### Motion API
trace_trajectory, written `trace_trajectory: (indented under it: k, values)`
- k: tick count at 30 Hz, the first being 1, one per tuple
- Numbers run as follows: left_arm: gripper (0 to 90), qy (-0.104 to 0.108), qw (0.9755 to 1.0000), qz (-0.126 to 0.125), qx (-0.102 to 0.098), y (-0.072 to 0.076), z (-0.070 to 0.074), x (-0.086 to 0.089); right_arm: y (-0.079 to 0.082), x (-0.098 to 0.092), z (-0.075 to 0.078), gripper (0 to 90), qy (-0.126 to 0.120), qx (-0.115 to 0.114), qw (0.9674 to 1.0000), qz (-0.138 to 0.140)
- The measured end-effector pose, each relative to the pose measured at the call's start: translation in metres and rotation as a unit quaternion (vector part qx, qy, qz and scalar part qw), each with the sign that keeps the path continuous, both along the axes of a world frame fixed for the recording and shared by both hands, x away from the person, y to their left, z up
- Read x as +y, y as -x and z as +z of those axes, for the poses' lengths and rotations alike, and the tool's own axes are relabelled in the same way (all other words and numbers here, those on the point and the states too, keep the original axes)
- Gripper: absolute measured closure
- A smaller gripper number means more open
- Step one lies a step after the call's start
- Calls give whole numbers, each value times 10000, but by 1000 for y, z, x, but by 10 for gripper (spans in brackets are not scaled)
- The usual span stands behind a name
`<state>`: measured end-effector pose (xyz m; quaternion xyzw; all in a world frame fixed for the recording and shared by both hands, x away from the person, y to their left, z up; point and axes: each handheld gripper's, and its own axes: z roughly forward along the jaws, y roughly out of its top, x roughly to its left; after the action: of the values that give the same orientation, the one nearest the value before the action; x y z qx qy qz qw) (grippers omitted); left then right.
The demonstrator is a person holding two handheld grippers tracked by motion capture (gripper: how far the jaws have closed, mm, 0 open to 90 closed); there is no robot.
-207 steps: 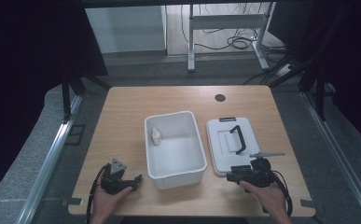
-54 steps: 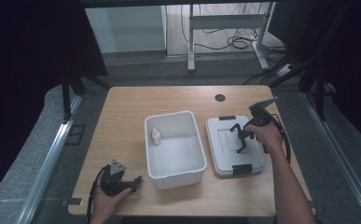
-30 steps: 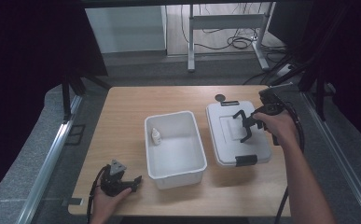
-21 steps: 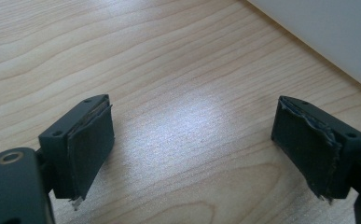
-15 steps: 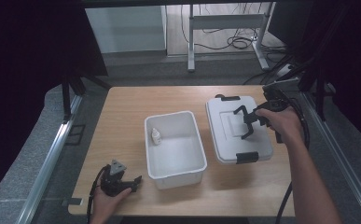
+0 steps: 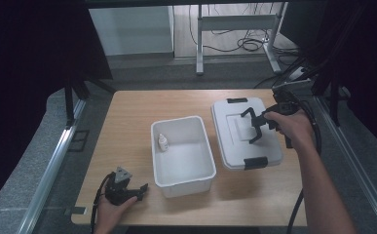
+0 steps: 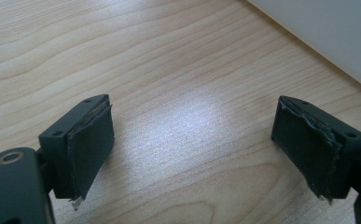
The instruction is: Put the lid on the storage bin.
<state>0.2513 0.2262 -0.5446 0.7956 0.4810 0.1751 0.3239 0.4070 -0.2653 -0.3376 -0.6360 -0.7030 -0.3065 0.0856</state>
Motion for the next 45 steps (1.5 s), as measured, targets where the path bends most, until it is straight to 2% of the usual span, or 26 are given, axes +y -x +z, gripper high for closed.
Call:
trace_trajectory:
  k: [4, 9, 18, 45]
  values:
    - [129, 2, 10000, 0, 0, 0, 0, 0, 1, 3, 2, 849, -108, -18, 9999, -15]
    - [130, -1, 10000, 1, 1, 0, 0, 0, 1, 8, 4, 849, -97, -43, 9999, 42]
    - [130, -1, 10000, 0, 2, 0, 0, 0, 1, 30, 8, 849, -126, -32, 9996, 259]
    - [130, -23, 10000, -16, 10, 0, 0, 0, 1, 68, 14, 849, -441, 35, 9981, 439]
